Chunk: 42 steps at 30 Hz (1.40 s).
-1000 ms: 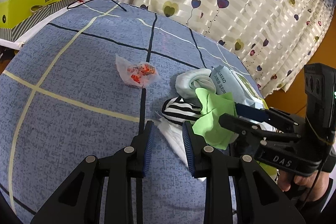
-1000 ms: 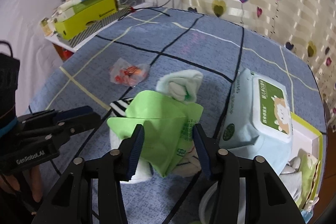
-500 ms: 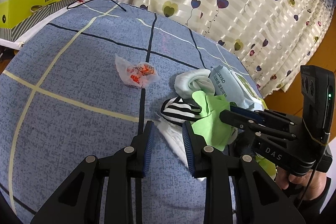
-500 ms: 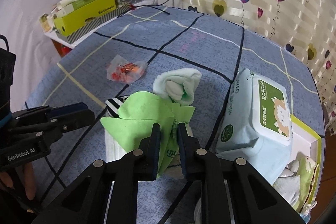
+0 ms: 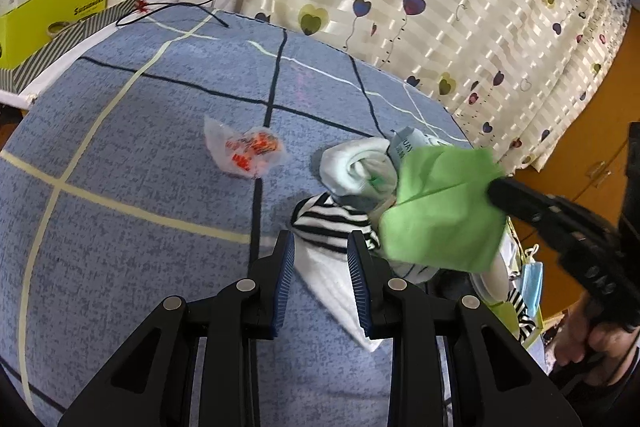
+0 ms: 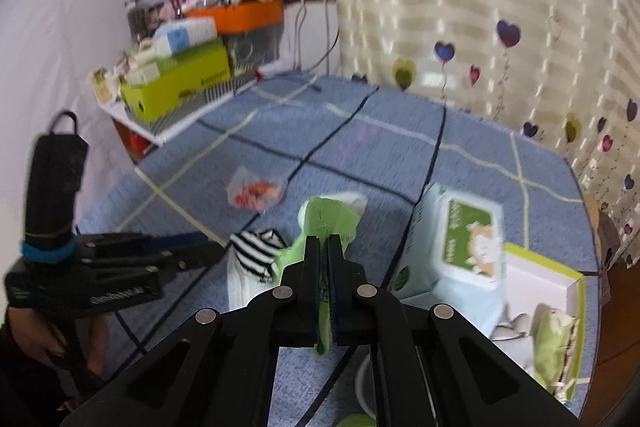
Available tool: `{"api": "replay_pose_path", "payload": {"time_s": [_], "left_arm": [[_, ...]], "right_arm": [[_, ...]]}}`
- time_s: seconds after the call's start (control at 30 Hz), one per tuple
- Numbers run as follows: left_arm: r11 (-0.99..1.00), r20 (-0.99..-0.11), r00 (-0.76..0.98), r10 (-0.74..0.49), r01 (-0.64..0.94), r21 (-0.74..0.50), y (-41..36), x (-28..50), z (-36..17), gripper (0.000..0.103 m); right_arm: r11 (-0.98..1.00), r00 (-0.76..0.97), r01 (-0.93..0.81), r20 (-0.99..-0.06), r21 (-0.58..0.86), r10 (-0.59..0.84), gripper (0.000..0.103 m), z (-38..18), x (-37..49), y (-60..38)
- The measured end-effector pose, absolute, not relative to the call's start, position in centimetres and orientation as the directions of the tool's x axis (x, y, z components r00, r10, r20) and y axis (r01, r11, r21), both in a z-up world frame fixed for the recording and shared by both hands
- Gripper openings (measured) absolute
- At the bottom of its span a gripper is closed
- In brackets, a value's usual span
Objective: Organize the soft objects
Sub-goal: 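Grasp the black-and-white striped sock with the left gripper while the right gripper lifts the green cloth, then carry the striped sock and green cloth over the white box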
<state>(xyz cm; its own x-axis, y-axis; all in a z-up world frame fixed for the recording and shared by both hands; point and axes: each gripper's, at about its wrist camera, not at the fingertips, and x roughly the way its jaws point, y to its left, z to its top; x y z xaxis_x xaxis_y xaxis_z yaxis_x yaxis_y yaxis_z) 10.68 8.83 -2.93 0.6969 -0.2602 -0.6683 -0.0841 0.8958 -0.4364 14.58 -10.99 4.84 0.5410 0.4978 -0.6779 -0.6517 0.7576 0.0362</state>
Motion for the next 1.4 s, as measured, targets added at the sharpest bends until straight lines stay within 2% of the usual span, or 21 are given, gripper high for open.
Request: {"api": "replay_pose_path", "payload": {"time_s": [0.07,0.1,0.17,0.6,0.63,0.7,0.8,0.97,1.4], "left_arm": [[0.901,-0.673,0.692,-0.262,-0.074,-0.427,8.5,11.3,-2.9,0.033],[0.903,-0.676,0.688,-0.265,-0.068,-0.424,8.3,11.6,-2.9,0.048],[0.904,-0.683,0.679,-0.271,-0.065,-0.423,8.1,12.3,-3.2,0.054],[0.921,-0.750,0.613,-0.247,-0.093,-0.379,6.7,15.6,-5.1,0.054],[0.919,-0.746,0.618,-0.247,-0.094,-0.382,6.7,15.5,-5.1,0.052],[0.924,-0.744,0.626,-0.234,-0.096,-0.371,6.7,15.4,-4.9,0.026],[0.922,-0.729,0.644,-0.231,-0.095,-0.376,7.1,15.0,-4.3,0.016],[0.925,-0.695,0.685,-0.220,-0.080,-0.371,7.2,14.0,-2.8,0.012],[0.935,-0.613,0.759,-0.217,-0.019,-0.354,5.9,10.5,2.2,0.012]], "right_arm": [[0.761,0.554,-0.648,-0.664,0.035,0.502,0.004,5.6,14.4,-11.4],[0.763,0.559,-0.645,-0.659,0.036,0.504,0.004,5.8,14.4,-11.6],[0.765,0.562,-0.643,-0.655,0.039,0.506,0.004,6.0,14.4,-11.9],[0.767,0.559,-0.640,-0.650,0.058,0.515,0.004,5.6,14.5,-12.6],[0.766,0.559,-0.640,-0.648,0.059,0.517,0.004,5.5,14.5,-12.6],[0.766,0.558,-0.640,-0.646,0.063,0.520,0.004,5.5,14.5,-12.7],[0.766,0.559,-0.639,-0.642,0.070,0.525,0.004,5.6,14.4,-12.8],[0.764,0.562,-0.641,-0.632,0.075,0.534,0.004,6.1,14.2,-13.2],[0.760,0.589,-0.646,-0.585,0.073,0.557,0.004,8.0,12.3,-14.3]]}}
